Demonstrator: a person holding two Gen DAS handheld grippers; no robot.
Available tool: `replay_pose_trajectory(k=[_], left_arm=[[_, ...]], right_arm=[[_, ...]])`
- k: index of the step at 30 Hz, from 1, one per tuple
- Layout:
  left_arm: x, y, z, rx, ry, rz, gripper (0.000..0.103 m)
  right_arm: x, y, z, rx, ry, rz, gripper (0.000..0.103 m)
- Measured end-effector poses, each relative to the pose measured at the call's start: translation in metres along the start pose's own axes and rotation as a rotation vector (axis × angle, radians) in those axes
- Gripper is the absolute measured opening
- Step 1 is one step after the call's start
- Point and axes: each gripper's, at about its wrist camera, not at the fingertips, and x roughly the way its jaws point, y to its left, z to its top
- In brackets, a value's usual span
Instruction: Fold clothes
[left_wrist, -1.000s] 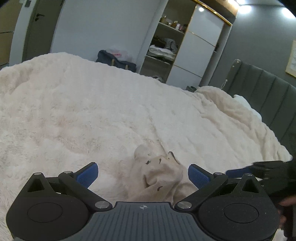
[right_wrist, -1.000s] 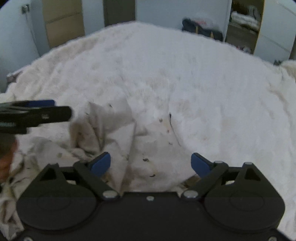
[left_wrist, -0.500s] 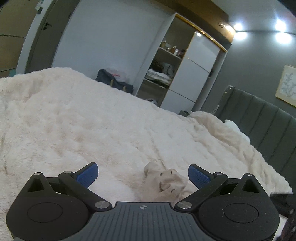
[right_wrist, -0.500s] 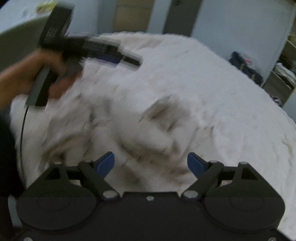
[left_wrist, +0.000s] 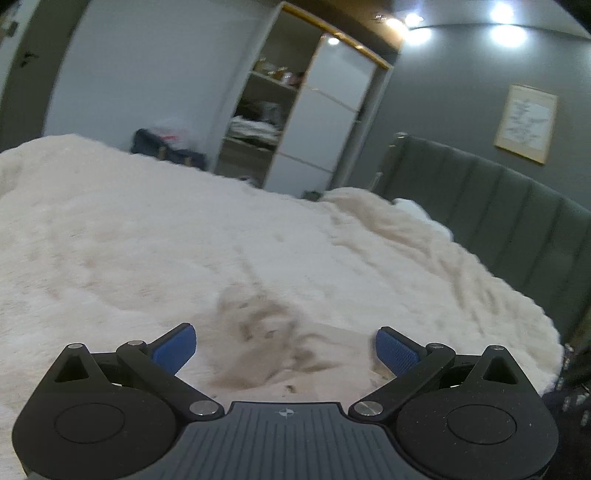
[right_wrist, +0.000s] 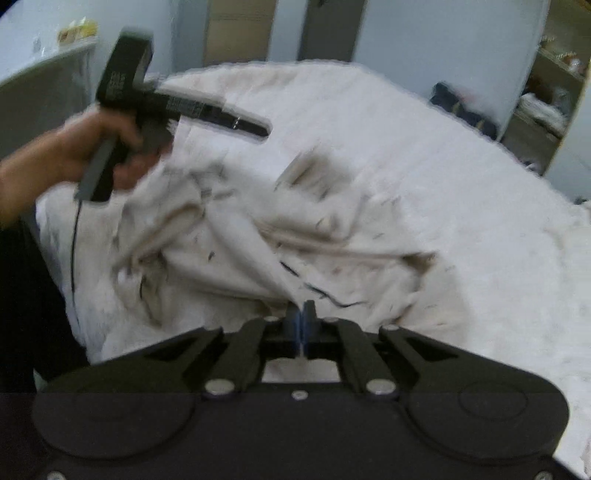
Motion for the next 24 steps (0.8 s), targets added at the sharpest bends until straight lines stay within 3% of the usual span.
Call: replay_pose_trajectory(k=[2,5,9,10,12,14,18,21,24], left_arm=[[-0.002,-0.010,-0.001,0.017,-0.003,-0.001,0.103],[-0.004,-0.027,-0.004,0.097,0.011,0.043,0.103],[-0.006,-0.044,-0.013,0.181,0.089,0.084,0.103],[-0.007,-0.047,-0.016,0.195,0.106,0.106,0.103],[-0.009,-0.052,-0.020,0.221,0.140,0.147,0.103],[-0.014,-0.059,-0.026,0.239,0.180,0.163,0.103],[-0.026,-0.078,-0.047,0.289,0.261,0.215,0.103],[-0.034,-0.091,-0.061,0.328,0.297,0.231,0.103],[-0.031,-0.100,-0.076,0.303,0.330,0.231,0.103]], right_arm=[[-0.010,-0.010,0.003,0.013,-0.036,-0.033,0.000],[-0.062,-0.048,0.001,0.089,-0.149,-0.141,0.000],[-0.090,-0.084,-0.013,0.110,-0.154,-0.206,0.000],[-0.090,-0.087,-0.016,0.118,-0.149,-0.204,0.004],[-0.088,-0.093,-0.029,0.148,-0.136,-0.178,0.022],[-0.079,-0.095,-0.045,0.166,-0.116,-0.144,0.049],[-0.047,-0.076,-0.078,0.146,-0.055,-0.050,0.056],[-0.012,-0.053,-0.087,0.033,0.011,0.028,0.058],[0.018,-0.029,-0.085,-0.076,0.019,0.039,0.061]])
